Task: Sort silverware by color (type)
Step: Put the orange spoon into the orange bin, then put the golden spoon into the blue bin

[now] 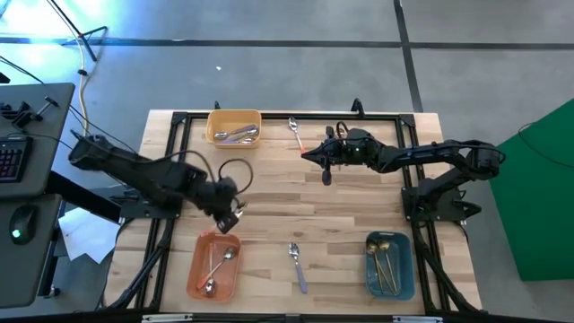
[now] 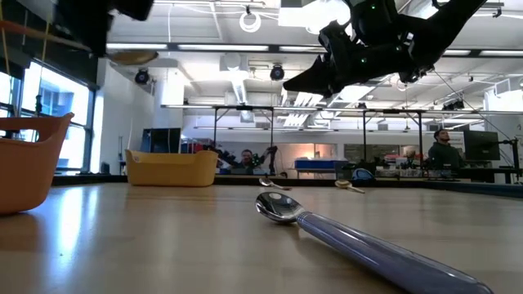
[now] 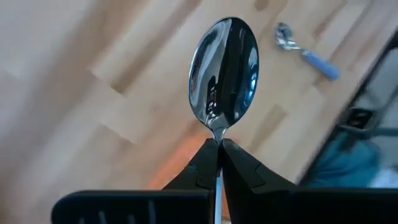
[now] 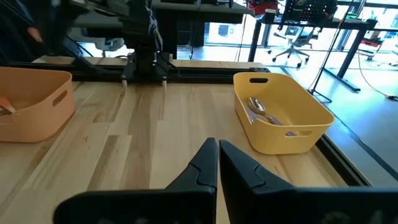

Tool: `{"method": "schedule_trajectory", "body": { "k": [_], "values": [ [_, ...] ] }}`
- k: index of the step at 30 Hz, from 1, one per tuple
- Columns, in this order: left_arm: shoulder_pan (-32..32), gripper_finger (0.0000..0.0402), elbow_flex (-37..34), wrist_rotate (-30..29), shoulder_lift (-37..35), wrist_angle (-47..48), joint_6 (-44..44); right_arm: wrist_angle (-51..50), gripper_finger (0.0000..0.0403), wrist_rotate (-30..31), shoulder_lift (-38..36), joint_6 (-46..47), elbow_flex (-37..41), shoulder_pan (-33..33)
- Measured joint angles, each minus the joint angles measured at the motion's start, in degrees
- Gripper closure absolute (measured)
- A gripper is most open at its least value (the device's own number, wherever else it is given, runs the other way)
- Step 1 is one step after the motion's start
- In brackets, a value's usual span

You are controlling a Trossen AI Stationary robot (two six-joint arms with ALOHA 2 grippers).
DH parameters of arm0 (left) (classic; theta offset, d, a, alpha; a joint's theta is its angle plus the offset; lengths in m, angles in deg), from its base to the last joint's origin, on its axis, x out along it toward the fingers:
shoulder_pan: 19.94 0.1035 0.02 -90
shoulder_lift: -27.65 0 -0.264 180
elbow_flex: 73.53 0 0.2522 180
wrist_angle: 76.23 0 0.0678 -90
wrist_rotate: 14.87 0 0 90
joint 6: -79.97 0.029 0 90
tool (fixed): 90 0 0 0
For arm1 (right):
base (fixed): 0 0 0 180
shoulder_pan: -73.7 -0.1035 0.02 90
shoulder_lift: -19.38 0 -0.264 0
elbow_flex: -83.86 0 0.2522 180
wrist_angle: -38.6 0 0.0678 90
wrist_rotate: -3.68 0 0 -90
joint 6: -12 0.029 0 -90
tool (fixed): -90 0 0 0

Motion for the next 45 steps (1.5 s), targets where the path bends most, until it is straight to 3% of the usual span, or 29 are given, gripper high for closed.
{"method": "schedule_trajectory", "body": {
  "k": [10, 16, 27, 35, 42, 45],
  "values": [
    [-19.26, 0.0401, -3.48, -7.8, 1.51, -1.93, -36.36, 0.04, 0.0403, -0.04, 0.0, -1.3, 0.0, 0.15],
    [-26.22, 0.0401, -8.42, -12.88, 4.01, -9.86, -47.39, -0.03, 0.0403, -0.02, 0.0, -1.41, 0.0, 0.15],
    [-27.75, 0.0401, -8.74, -14.63, 15.11, -15.75, -45.36, -1.36, 0.0403, -0.04, 0.0, -1.01, 0.0, 0.11],
    [-28.18, 0.0396, -8.74, -12.01, 17.48, -18.45, -44.55, -2.06, 0.0403, -0.04, 0.0, -0.59, 0.0, 0.11],
    [-28.1, 0.033, -8.76, -8.35, 16.17, -13.85, -42.1, -2.91, 0.0403, 2.07, 0.0, 0.29, 0.0, -0.19],
    [-28.13, 0.0299, -8.76, -9.53, 13.15, -12.54, -38.93, -3.5, 0.0403, 3.04, 0.0, 0.04, 0.0, -0.43]
  ]
}}
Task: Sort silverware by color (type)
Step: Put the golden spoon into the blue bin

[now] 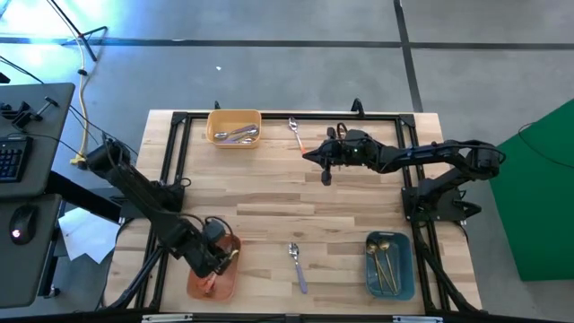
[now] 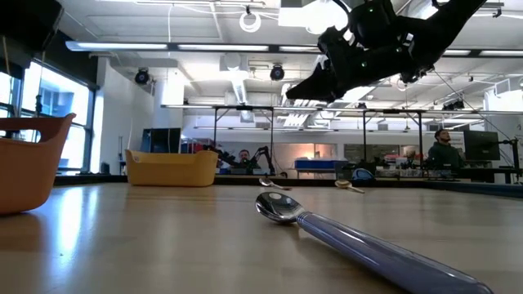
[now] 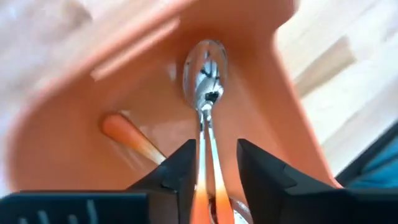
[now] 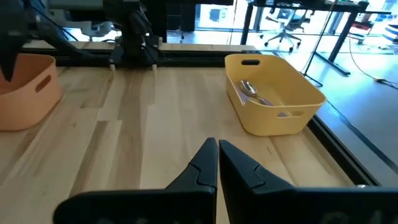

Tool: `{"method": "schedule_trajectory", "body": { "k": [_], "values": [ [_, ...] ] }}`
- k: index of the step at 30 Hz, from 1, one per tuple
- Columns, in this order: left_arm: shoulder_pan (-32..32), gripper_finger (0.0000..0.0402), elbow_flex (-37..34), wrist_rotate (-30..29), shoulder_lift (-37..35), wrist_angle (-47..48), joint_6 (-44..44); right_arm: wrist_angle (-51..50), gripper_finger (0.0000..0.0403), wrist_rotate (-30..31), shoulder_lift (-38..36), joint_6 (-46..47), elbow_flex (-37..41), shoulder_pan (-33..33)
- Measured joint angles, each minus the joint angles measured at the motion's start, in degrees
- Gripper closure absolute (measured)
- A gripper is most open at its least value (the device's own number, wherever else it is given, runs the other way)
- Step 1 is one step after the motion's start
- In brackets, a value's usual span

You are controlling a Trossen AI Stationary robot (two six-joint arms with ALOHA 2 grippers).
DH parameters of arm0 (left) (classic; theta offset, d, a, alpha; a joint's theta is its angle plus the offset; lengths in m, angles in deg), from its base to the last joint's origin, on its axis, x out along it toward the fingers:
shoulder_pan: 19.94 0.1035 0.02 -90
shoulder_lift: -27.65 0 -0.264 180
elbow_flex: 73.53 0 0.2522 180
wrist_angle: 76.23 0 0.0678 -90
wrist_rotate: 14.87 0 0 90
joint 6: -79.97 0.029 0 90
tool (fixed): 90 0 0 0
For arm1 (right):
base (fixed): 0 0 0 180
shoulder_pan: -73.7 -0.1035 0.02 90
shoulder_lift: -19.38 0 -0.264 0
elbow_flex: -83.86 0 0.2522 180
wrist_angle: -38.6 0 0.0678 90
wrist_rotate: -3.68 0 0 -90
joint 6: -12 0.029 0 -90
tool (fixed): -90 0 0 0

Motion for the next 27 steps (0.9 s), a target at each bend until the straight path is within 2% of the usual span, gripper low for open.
{"method": "schedule_trajectory", "body": {
  "k": [3, 6, 9, 13, 17, 23, 27],
  "values": [
    [0.02, 0.0284, 0.0, -2.91, -3.6, 1.79, 4.36, -0.63, 0.0403, 1.21, 0.0, 0.24, 0.0, -0.32],
    [0.26, 0.0289, 0.02, -8.53, -7.1, 3.21, 10.65, -1.02, 0.0403, 8.02, -0.08, -0.2, -0.02, -1.19],
    [1.63, 0.031, -0.41, -14.49, -10.18, 3.72, 19.15, -4.27, 0.0403, 14.45, -0.39, 0.37, -0.09, -1.67],
    [7.55, 0.0356, -3.51, -16.36, -13.34, -0.46, 31.69, -12.67, 0.0403, 20.71, -2.06, 3.94, -0.09, -0.98],
    [15.34, 0.0397, -8.71, -14.09, -15.72, -13.28, 47.06, -20.42, 0.0403, 23.18, -5.61, 8.12, -0.04, -0.5],
    [26.45, 0.0399, -18.16, -4.07, -16.48, -41.0, 69.91, -31.51, 0.0403, 30.59, -13.7, 14.75, -0.08, -2.66],
    [32.57, 0.0399, -22.88, 2.57, -15.54, -56.26, 80.4, -38.46, 0.0403, 34.06, -17.3, 23.35, -0.07, -3.72]
  ]
}}
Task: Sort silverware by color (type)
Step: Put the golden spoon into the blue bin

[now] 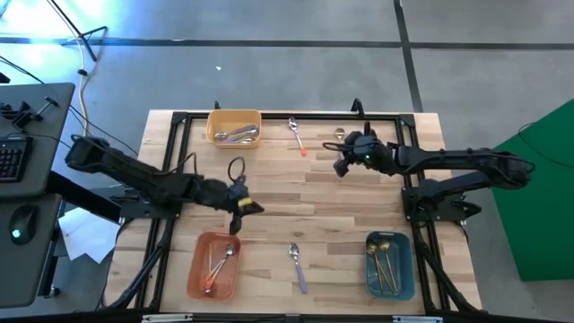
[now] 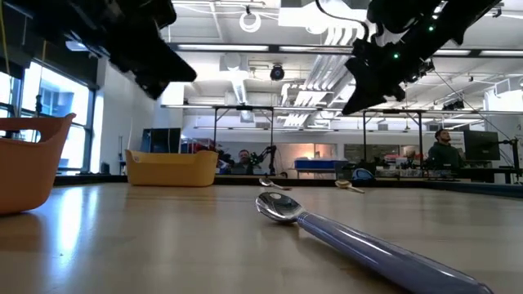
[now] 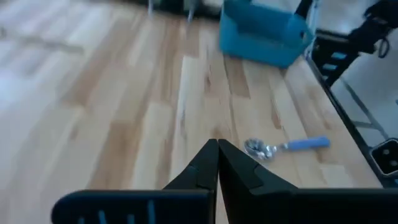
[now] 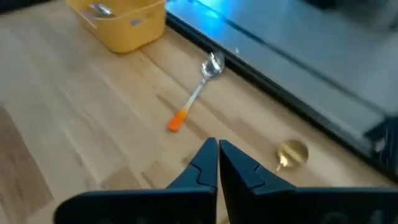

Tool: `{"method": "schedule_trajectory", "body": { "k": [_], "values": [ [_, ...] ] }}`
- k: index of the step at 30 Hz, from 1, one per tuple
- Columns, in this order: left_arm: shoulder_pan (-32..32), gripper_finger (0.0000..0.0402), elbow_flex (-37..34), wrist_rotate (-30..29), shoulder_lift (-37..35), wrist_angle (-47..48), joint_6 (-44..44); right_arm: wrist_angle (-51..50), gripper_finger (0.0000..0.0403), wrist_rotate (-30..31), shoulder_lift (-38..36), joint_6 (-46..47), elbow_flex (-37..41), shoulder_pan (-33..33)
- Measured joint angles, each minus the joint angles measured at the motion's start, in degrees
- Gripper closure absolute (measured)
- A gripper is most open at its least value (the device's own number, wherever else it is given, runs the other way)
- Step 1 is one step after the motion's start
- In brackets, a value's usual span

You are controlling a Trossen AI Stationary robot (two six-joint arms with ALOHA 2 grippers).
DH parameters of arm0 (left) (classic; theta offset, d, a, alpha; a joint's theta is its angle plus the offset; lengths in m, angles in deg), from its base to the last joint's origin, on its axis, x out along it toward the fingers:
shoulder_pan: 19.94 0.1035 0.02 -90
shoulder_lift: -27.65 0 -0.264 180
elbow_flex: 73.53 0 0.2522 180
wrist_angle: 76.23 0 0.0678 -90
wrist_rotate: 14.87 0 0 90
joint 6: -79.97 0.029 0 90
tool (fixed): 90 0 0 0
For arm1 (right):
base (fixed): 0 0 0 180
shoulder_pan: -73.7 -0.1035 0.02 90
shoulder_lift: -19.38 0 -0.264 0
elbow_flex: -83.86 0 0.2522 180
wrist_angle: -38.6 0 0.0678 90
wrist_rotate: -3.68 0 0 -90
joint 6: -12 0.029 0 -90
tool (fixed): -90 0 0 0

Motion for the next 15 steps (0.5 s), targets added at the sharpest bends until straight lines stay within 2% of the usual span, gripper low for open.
{"method": "schedule_trajectory", "body": {
  "k": [4, 9, 13, 15],
  "values": [
    [4.94, 0.0401, -2.65, 4.23, 0.41, -10.61, 6.96, -2.6, 0.0403, 0.15, 0.11, 7.65, 0.02, -0.35],
    [7.93, 0.0401, -6.61, 4.05, 0.46, -24.23, 15.24, -4.14, 0.0402, -2.96, 4.34, 15.0, 0.04, 1.88],
    [10.65, 0.0401, -10.15, 2.98, 0.48, -31.55, 15.95, -3.39, 0.0402, -4.03, 10.45, 18.88, 0.07, 5.0],
    [11.89, 0.0401, -11.43, 3.02, 0.48, -31.55, 15.34, -2.44, 0.0402, -4.28, 13.75, 19.74, 0.07, 6.62]
  ]
}}
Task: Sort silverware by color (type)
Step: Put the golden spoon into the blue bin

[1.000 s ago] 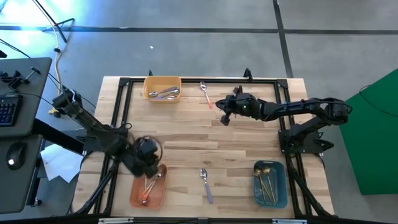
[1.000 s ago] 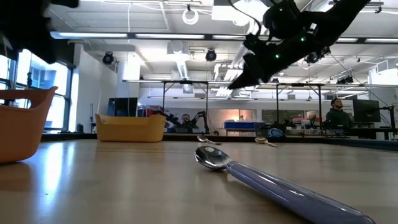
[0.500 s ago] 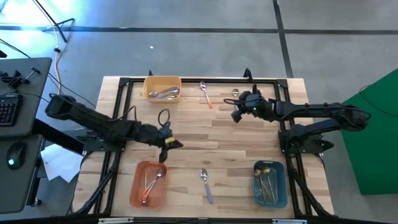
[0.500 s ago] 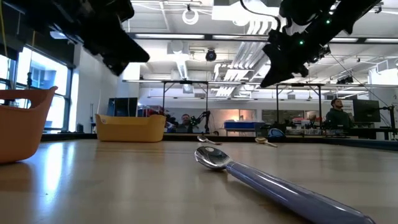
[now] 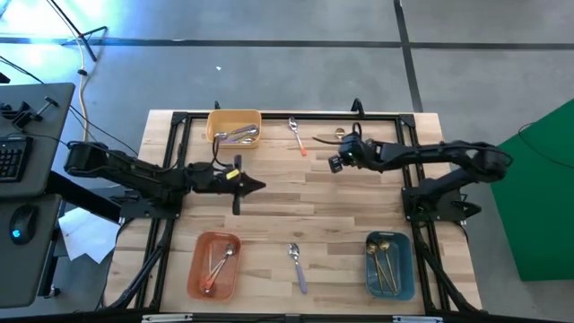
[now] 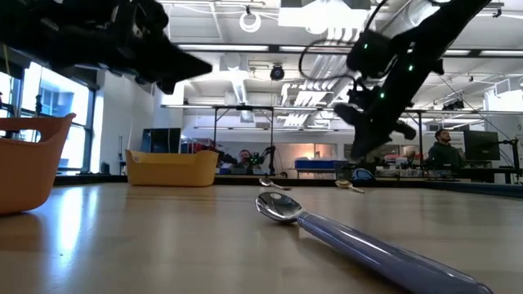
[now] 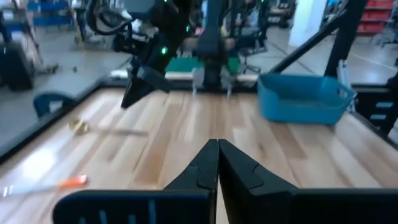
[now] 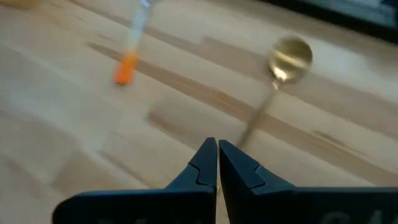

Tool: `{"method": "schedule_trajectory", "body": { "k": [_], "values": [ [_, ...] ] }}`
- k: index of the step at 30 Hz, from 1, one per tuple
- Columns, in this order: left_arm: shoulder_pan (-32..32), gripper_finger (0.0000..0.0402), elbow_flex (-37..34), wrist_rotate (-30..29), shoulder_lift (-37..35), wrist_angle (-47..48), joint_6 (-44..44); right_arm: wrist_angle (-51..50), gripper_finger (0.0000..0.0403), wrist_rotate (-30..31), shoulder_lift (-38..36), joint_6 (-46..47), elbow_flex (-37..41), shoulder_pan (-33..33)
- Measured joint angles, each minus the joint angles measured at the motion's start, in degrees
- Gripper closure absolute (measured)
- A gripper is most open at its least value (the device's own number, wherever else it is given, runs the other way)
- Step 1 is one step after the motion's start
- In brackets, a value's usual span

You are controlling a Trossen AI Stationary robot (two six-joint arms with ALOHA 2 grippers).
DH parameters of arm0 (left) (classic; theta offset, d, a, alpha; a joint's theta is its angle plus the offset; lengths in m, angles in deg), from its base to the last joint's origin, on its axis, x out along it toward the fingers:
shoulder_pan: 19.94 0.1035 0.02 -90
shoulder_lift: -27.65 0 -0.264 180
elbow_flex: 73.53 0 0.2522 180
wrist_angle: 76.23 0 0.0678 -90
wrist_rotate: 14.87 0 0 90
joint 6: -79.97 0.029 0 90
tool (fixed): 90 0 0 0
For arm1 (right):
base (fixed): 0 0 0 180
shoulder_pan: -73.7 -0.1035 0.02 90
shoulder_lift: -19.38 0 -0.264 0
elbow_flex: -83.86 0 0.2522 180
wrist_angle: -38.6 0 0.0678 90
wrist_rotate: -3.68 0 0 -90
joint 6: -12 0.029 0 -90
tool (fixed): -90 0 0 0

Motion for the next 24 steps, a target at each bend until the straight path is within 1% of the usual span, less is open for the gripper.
{"method": "schedule_trajectory", "body": {
  "k": [2, 4, 6, 11, 14, 19, 21, 24],
  "values": [
    [1.01, 0.0401, -1.15, 0.14, 0.02, 0.19, -1.57, 1.09, 0.04, 0.0, 3.11, 0.85, 0.0, 1.44],
    [1.57, 0.0401, -1.99, 0.05, 0.0, -0.44, -2.67, 2.29, 0.0388, 0.34, 5.72, 0.91, 0.0, 2.61],
    [1.89, 0.0401, -2.55, -0.13, 0.02, -0.45, -3.07, 4.48, 0.0366, 1.39, 7.97, 1.4, 0.0, 3.62],
    [2.07, 0.0401, -2.54, -0.14, 0.02, -1.89, -3.1, 9.72, 0.0293, 2.1, 11.01, 2.33, -0.02, 5.96],
    [2.07, 0.0401, -2.54, -0.14, 0.02, -1.77, -3.51, 11.14, 0.0265, 2.37, 12.81, 3.82, -0.07, 7.25],
    [1.92, 0.0401, -2.54, -0.18, 0.02, -1.45, -4.38, 12.63, 0.0255, 2.54, 17.03, 4.76, -0.04, 8.33],
    [1.92, 0.0401, -2.54, -0.21, 0.02, -1.42, -4.84, 13.73, 0.0258, 3.82, 18.49, 4.73, -0.11, 8.24],
    [1.92, 0.0401, -2.54, -0.25, 0.02, -1.29, -4.57, 14.39, 0.0273, 4.17, 20.04, 4.71, -0.27, 8.22]
  ]
}}
